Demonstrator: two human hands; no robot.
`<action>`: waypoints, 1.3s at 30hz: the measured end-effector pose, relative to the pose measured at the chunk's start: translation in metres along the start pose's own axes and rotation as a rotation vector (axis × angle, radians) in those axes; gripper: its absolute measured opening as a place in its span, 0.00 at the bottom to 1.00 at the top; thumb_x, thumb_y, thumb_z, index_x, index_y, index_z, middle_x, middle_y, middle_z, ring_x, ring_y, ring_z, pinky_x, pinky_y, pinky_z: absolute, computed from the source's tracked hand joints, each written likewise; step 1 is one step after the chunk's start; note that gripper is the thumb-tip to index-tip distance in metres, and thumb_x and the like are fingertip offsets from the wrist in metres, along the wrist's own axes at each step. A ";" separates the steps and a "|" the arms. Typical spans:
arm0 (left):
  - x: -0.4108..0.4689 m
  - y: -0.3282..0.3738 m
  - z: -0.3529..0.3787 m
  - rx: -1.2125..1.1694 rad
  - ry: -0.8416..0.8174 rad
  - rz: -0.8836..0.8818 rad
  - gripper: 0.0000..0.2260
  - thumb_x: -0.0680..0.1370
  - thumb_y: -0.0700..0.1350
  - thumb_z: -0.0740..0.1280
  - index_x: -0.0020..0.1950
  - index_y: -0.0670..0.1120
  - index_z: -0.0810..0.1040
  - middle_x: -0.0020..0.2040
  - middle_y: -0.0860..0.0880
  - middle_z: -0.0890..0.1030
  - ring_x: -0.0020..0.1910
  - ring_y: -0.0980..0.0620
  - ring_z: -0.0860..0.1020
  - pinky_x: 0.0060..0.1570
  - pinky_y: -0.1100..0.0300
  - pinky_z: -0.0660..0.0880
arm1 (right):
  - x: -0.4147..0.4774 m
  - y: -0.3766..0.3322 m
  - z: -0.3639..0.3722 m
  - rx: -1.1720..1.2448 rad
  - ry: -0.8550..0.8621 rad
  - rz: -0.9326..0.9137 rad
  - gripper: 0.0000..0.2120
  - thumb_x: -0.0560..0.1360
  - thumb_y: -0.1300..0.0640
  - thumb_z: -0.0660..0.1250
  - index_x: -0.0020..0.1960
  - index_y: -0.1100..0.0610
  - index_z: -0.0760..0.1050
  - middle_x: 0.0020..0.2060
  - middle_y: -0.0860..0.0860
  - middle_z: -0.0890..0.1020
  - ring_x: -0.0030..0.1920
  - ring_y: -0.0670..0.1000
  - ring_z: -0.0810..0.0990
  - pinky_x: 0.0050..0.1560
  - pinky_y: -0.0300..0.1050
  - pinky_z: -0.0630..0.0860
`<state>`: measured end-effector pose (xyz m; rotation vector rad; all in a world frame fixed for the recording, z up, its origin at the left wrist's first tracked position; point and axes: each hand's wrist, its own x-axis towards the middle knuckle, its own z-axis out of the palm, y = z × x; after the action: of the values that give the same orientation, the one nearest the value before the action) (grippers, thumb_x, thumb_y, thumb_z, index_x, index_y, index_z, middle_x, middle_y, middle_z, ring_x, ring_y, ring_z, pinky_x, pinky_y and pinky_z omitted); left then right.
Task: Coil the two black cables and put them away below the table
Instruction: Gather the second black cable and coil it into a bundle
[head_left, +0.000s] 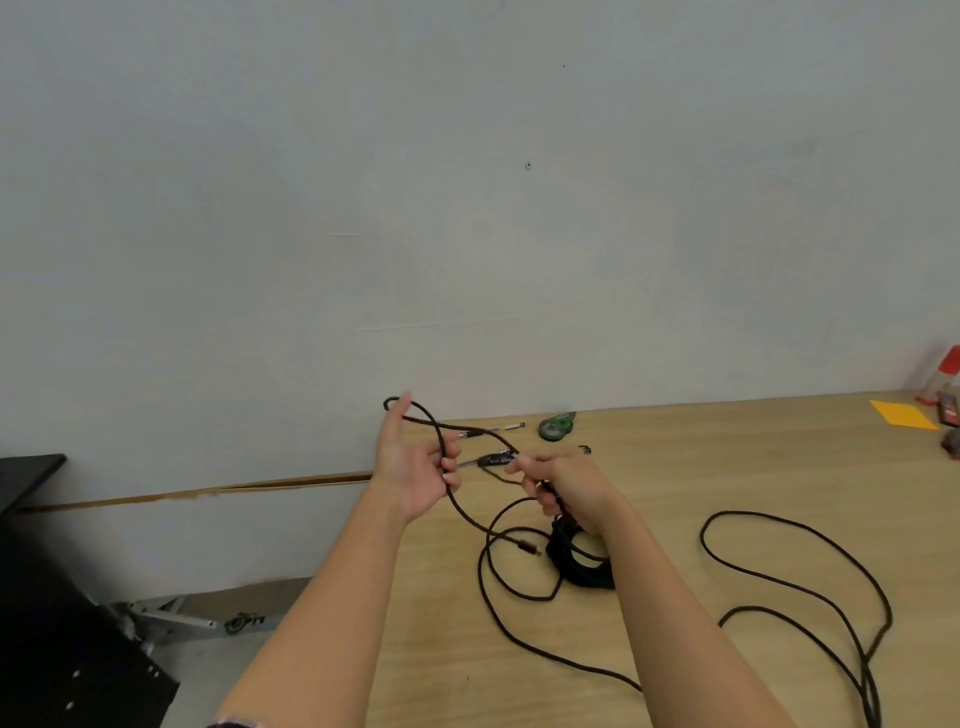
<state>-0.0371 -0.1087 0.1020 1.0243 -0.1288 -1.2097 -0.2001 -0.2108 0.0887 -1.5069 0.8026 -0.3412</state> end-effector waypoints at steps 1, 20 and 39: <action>-0.001 -0.001 -0.002 -0.027 -0.019 -0.024 0.23 0.74 0.58 0.57 0.48 0.37 0.73 0.34 0.46 0.70 0.30 0.53 0.63 0.30 0.61 0.59 | 0.002 -0.001 0.002 -0.045 0.076 0.025 0.11 0.80 0.60 0.59 0.48 0.63 0.79 0.30 0.52 0.73 0.26 0.47 0.63 0.26 0.40 0.59; -0.004 0.005 0.006 -0.146 -0.089 0.101 0.20 0.74 0.31 0.50 0.61 0.38 0.73 0.43 0.44 0.75 0.39 0.52 0.71 0.43 0.60 0.69 | 0.002 -0.007 -0.007 -0.103 -0.173 0.184 0.08 0.74 0.63 0.64 0.47 0.58 0.82 0.38 0.53 0.80 0.32 0.48 0.74 0.31 0.39 0.69; -0.021 0.012 0.009 -0.092 -0.175 0.112 0.24 0.72 0.24 0.50 0.61 0.39 0.74 0.54 0.40 0.79 0.52 0.43 0.79 0.54 0.44 0.76 | -0.001 0.007 -0.005 0.128 -0.277 0.053 0.08 0.76 0.54 0.66 0.39 0.53 0.73 0.31 0.47 0.76 0.36 0.45 0.74 0.40 0.41 0.74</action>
<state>-0.0426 -0.0971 0.1240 0.8199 -0.2609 -1.1906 -0.2061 -0.2134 0.0834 -1.3740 0.5884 -0.1366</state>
